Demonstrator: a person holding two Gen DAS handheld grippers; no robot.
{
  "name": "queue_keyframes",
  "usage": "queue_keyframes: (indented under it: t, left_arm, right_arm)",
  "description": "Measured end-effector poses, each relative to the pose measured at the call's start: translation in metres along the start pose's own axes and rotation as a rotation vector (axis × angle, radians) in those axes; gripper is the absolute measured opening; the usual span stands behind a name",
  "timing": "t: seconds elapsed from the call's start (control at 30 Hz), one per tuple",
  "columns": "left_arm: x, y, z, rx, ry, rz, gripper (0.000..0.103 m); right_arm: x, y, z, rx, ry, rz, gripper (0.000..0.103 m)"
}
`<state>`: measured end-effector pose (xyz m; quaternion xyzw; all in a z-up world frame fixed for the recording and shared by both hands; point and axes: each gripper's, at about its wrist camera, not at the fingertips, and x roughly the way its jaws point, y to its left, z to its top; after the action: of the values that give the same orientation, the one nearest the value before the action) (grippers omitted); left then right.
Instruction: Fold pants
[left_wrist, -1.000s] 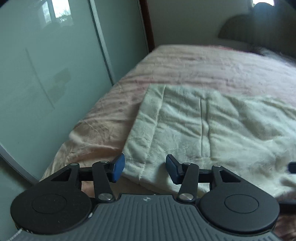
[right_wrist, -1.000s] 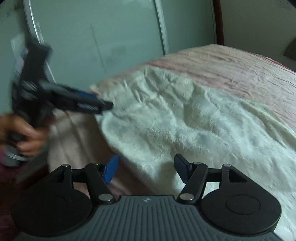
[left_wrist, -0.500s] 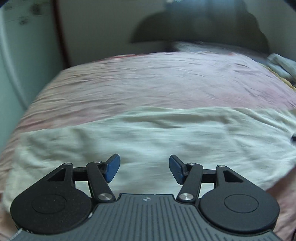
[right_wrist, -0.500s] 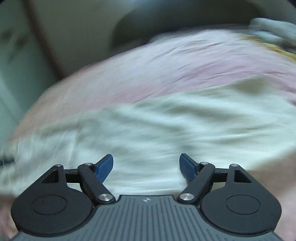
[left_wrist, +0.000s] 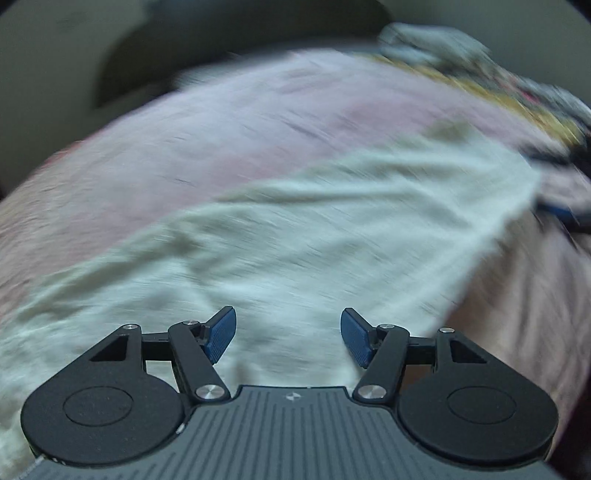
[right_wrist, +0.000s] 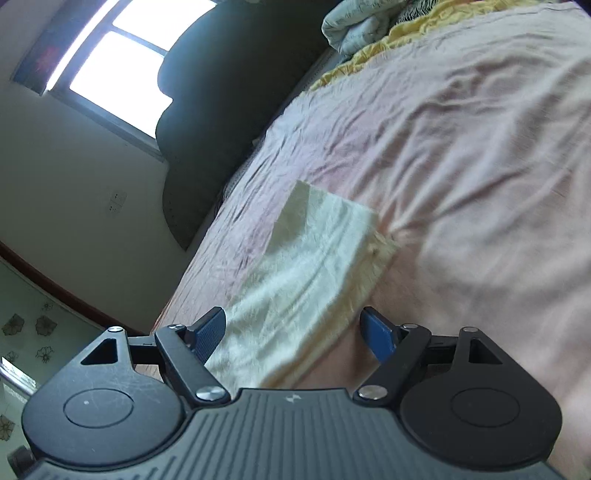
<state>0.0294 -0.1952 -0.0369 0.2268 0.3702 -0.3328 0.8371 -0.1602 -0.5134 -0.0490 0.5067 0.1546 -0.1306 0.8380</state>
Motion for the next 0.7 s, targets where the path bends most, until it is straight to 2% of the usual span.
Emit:
queue_keyframes:
  t: [0.13, 0.17, 0.2, 0.27, 0.33, 0.43, 0.5, 0.6, 0.7]
  left_arm:
    - [-0.006, -0.015, -0.001, 0.079, -0.037, 0.025, 0.067]
    - [-0.008, -0.013, 0.001, 0.072, -0.048, 0.019, 0.067]
    - [-0.011, -0.01, 0.004, 0.058, -0.063, 0.012, 0.067]
    - [-0.017, -0.003, 0.012, 0.021, -0.091, 0.003, 0.067]
    - [-0.017, 0.006, 0.021, -0.036, -0.101, -0.006, 0.07]
    - [-0.011, 0.026, 0.031, -0.161, -0.09, -0.062, 0.071]
    - [-0.005, 0.042, 0.035, -0.279, -0.071, -0.148, 0.071]
    - [0.004, 0.063, 0.04, -0.484, -0.051, -0.336, 0.071]
    - [0.014, 0.075, 0.044, -0.635, -0.063, -0.535, 0.077]
  right_arm:
    - [0.011, -0.005, 0.015, 0.022, -0.067, -0.015, 0.079]
    - [0.013, -0.006, 0.017, 0.024, -0.075, -0.018, 0.074]
    - [0.013, -0.007, 0.019, 0.027, -0.081, -0.029, 0.068]
    - [0.014, -0.011, 0.02, 0.034, -0.076, -0.052, 0.037]
    - [0.017, -0.019, 0.02, 0.069, -0.074, -0.06, 0.023]
    - [0.015, -0.02, 0.023, 0.081, -0.091, -0.05, 0.015]
    - [0.015, 0.003, 0.025, -0.045, -0.101, -0.077, 0.014]
    - [0.023, 0.067, 0.011, -0.438, -0.105, -0.128, 0.013]
    - [0.037, 0.122, -0.024, -0.802, -0.053, -0.124, 0.013]
